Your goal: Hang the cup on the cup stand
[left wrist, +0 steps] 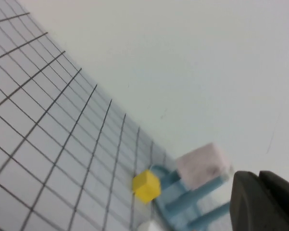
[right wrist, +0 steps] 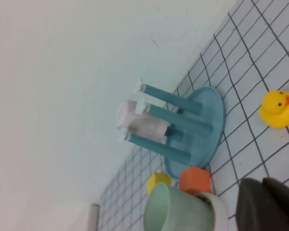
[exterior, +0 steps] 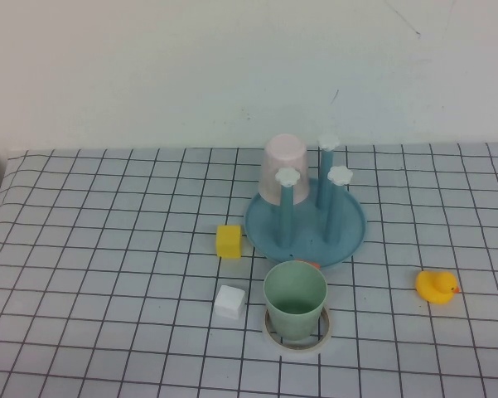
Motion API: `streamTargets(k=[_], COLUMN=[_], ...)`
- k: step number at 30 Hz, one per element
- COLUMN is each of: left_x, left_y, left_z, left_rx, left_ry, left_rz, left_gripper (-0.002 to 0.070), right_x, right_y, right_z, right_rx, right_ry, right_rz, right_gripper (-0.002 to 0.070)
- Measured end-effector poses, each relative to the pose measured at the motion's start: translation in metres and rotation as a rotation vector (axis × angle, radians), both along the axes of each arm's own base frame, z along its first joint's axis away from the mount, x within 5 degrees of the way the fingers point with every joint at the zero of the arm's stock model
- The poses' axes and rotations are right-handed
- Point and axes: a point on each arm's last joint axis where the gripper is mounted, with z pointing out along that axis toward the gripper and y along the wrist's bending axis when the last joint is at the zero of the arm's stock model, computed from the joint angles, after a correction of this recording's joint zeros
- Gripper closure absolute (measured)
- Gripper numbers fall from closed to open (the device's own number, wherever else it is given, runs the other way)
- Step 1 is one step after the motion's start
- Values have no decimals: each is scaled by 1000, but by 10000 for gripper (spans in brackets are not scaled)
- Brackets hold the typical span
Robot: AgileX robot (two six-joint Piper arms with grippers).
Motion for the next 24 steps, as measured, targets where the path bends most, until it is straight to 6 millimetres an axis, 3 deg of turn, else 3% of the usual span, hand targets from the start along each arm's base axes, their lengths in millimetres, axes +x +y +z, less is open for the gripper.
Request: streamTargets(k=[5,11,13,18,24], left_x=[-2,7,21,62,118], left_y=[-10,-22,-24,-22,-26], left_z=[3,47,73,115,134], left_rx=[235,668,880,1043,1088], left_ry=[8,81,139,248,360], left_rz=[-117,-349,-467,-592,-727], left_gripper=[678,678,678,678,678], right_x=[-1,-1,-1,-1,-1], right_y=[2,2,2,2,2], right_z=[-1,-2,-2,-2,-2], right_rx=[-151,-238,-251,-260,-260], right_ry=[-26,-44,-48,-49,-49], right_rz=[47,72,74,78,78], right_gripper=[678,678,678,678,678])
